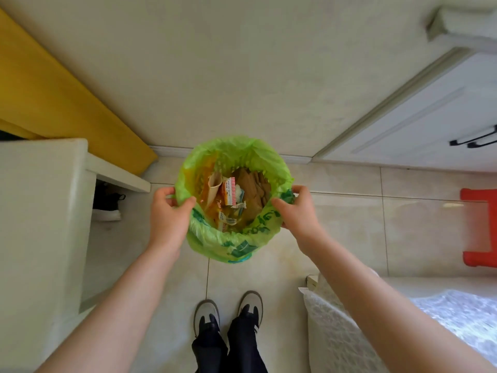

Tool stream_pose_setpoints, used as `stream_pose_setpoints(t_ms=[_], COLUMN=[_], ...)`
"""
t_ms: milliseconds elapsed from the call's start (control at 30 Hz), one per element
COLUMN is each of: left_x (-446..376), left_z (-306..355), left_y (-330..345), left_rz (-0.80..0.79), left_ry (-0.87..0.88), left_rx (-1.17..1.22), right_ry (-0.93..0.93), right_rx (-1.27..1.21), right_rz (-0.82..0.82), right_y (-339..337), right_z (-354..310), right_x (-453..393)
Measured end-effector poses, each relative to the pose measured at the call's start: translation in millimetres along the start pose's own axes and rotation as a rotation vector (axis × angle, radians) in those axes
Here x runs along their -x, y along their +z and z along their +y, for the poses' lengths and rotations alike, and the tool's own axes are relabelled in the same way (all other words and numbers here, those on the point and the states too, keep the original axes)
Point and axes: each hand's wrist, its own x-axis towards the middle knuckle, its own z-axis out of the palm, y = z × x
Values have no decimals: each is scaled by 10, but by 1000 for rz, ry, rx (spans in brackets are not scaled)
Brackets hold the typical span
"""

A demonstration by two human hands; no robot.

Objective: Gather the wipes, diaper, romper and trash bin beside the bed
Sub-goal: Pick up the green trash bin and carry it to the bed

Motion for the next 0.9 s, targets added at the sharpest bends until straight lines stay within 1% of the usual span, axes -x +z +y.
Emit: stream_pose_setpoints(t_ms=[67,167,333,467,567,700,767,900], left_x=[340,891,1759,2286,2544,2774,2866,2965], left_z=[397,946,1614,1941,2070,2152,2178,2186], left_y=[-177,-439,-822,-1083,-1249,-1479,-1588,-1781], left_rz=[42,70,106,104,72,13,-50,-229], left_ry=[128,271,413,508,536,561,580,603], left_rx=[-14,-42,-54,-97,-119,-175,-204,-237], right_ry=[-55,-159,-346,-444,-511,-504,-488,-427], right_rx=[-70,-64,-32,23,89,128,133,176], right_rz=[16,75,145,193,214,249,279,377], right_y=[-266,-639,-1119,-1391,-1498,-1577,-1572,-1446], right_z=[-289,-700,-1186,-1376,-1426,-1422,-1378,-1257], right_x=[409,1041,1982,2557,2887,3231,3391,3667])
